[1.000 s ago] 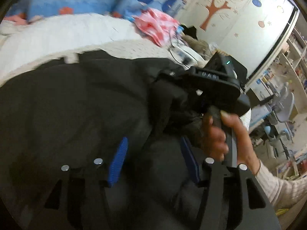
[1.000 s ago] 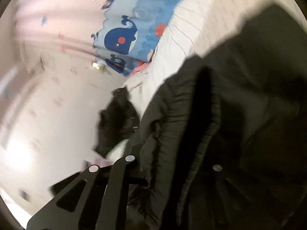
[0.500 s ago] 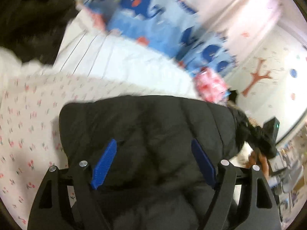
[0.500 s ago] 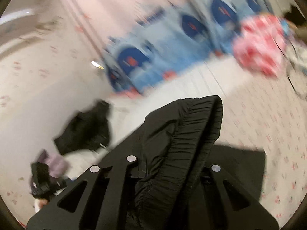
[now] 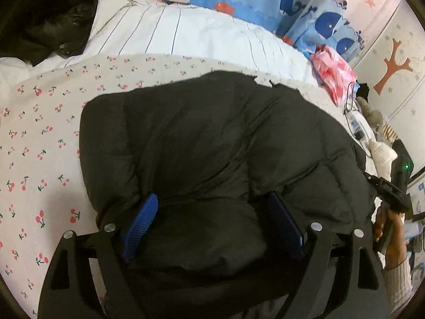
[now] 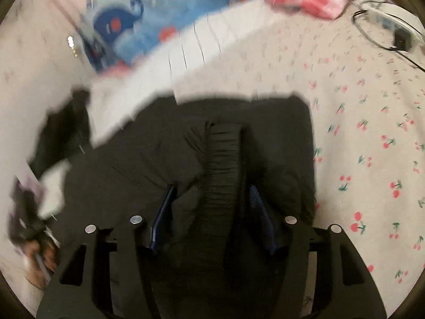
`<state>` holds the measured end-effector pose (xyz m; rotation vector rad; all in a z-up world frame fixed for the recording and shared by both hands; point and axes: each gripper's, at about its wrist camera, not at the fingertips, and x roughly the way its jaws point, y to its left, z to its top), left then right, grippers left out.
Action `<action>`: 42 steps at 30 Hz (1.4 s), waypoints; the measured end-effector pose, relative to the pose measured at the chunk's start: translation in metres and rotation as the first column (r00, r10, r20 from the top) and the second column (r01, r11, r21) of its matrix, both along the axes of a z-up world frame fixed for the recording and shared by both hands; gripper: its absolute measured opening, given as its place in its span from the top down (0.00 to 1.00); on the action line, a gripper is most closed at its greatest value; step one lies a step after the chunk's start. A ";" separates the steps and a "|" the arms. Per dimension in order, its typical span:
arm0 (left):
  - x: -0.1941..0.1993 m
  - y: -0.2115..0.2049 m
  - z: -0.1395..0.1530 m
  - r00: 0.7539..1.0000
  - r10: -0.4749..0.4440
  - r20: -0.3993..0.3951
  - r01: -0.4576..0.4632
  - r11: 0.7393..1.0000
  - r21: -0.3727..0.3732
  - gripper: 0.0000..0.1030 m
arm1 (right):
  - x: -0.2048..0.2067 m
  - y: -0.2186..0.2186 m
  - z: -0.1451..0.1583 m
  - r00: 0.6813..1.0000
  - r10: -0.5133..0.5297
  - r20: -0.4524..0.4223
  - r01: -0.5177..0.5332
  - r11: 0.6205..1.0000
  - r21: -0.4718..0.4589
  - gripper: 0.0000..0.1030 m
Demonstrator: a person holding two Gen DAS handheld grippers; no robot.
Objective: Fold large clothes
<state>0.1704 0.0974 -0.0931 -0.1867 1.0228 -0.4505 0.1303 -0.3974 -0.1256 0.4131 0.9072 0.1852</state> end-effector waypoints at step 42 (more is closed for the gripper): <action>-0.345 0.116 0.120 0.987 0.076 -0.141 -0.116 0.947 -0.299 0.88 | -0.350 -0.066 0.137 0.975 0.149 0.164 -0.212 0.848 0.485 0.91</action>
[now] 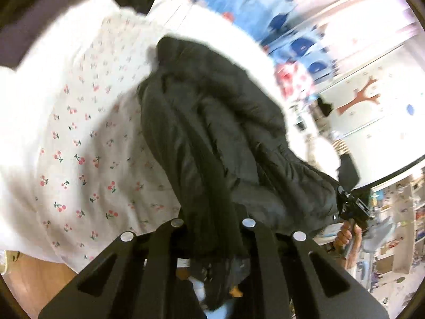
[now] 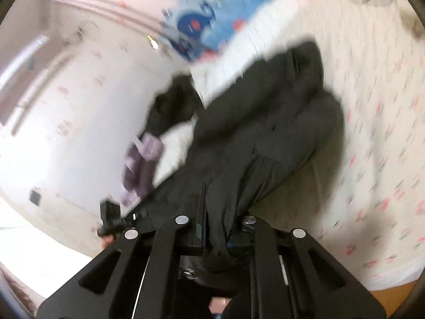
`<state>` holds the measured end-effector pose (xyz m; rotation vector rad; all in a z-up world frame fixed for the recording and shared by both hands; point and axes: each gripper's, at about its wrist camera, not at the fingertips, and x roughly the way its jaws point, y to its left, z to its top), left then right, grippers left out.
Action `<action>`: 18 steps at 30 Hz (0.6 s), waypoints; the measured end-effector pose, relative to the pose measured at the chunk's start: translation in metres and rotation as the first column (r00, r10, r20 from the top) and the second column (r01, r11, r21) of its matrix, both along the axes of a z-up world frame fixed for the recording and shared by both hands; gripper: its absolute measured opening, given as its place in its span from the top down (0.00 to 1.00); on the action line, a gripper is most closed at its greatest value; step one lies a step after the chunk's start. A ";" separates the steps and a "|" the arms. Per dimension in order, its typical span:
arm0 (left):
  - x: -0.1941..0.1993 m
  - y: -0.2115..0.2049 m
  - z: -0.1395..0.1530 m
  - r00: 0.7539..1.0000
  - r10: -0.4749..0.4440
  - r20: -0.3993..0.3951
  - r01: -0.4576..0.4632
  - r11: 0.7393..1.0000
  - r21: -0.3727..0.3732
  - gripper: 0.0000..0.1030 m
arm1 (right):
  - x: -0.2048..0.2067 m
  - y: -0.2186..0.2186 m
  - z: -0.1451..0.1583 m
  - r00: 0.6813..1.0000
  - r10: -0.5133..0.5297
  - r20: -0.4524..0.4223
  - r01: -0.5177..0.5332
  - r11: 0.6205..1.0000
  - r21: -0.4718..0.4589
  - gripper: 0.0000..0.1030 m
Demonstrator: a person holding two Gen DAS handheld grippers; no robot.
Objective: Fold large clothes
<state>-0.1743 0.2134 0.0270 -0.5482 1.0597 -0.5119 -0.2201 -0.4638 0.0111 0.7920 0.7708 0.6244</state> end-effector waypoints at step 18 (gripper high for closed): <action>-0.111 0.095 -0.040 0.993 0.018 -0.119 0.001 0.987 0.161 0.37 | -0.104 -0.096 -0.036 0.984 -0.109 -0.144 0.035 0.896 -0.443 0.44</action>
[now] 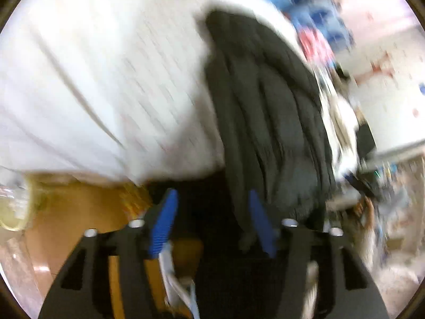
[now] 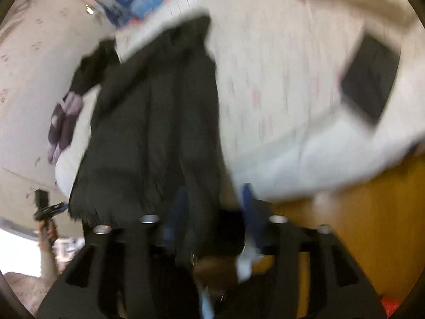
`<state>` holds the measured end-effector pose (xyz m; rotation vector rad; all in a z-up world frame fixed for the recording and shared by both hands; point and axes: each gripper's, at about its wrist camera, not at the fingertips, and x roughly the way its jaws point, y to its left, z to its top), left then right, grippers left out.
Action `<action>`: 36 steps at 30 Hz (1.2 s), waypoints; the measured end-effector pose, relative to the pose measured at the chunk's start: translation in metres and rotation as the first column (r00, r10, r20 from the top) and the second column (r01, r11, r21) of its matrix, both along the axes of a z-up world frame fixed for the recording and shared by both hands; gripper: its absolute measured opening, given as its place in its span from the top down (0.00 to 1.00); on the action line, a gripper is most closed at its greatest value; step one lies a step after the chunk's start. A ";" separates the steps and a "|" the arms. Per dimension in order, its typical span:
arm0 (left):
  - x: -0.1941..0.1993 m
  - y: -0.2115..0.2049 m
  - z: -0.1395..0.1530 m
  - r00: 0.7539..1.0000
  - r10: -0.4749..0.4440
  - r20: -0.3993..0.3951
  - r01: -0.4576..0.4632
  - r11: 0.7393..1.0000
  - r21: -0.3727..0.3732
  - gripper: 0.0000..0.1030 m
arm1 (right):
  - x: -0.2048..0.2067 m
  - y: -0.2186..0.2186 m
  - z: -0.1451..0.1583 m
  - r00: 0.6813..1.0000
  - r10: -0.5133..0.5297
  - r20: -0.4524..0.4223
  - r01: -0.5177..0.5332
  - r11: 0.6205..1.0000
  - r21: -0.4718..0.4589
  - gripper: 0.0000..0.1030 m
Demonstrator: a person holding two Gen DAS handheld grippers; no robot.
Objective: Fold large clothes
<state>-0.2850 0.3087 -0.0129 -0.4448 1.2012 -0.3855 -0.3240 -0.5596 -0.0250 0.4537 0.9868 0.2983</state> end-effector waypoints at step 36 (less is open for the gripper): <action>0.193 -0.102 -0.039 0.990 -0.058 0.129 0.056 0.998 0.022 0.07 | 0.253 0.132 -0.051 0.998 0.060 0.035 -0.056 0.993 -0.102 0.15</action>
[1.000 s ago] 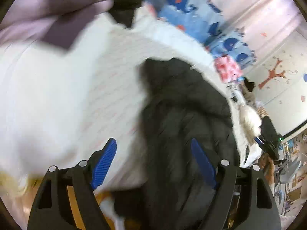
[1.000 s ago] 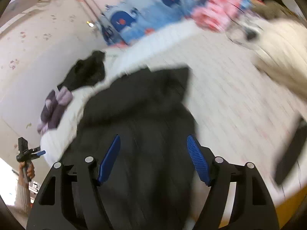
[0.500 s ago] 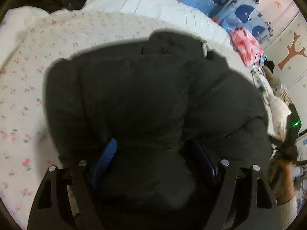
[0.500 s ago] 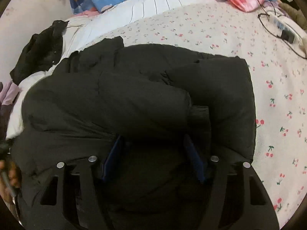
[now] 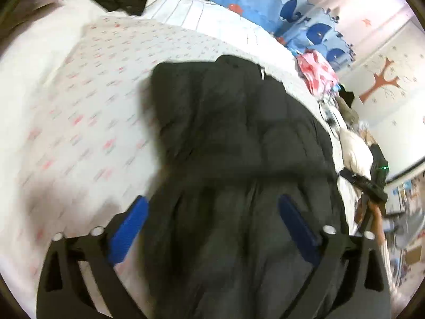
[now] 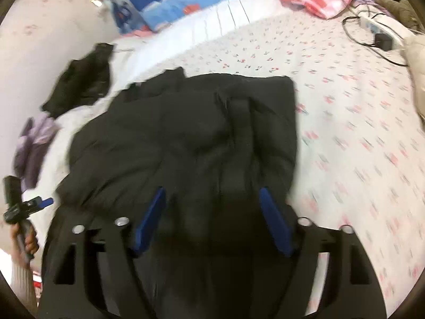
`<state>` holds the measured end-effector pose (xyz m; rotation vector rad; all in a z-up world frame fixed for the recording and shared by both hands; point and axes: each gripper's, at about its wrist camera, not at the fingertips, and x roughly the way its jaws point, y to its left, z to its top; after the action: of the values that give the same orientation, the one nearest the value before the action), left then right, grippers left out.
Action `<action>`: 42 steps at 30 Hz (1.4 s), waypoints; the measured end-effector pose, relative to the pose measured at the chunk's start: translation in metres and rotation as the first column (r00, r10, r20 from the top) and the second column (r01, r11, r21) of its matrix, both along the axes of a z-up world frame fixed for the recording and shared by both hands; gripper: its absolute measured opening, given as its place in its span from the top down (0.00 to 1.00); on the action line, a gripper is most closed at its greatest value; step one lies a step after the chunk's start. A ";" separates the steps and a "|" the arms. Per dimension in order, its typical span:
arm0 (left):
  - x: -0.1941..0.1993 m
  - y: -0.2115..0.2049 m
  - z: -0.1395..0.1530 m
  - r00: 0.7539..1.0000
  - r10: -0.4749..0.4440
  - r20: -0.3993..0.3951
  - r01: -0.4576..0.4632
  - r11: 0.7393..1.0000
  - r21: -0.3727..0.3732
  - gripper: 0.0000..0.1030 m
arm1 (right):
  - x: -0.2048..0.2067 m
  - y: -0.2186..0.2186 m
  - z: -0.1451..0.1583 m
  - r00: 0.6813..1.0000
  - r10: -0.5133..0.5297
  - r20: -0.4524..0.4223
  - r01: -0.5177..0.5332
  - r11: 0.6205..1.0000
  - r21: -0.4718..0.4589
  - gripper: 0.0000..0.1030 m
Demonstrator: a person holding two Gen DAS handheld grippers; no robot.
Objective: Fold large clothes
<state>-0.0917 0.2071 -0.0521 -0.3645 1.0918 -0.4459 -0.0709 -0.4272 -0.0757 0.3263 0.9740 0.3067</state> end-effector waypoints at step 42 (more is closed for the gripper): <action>-0.259 0.061 -0.013 0.983 -0.168 -0.078 0.125 0.913 -0.389 0.69 | -0.317 -0.038 -0.022 0.955 0.292 0.057 -0.249 0.679 0.691 0.53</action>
<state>-0.3507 0.2684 -0.0651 -0.6614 1.1420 -0.7865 -0.3877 -0.4651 -0.0982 0.8893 0.9339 0.9581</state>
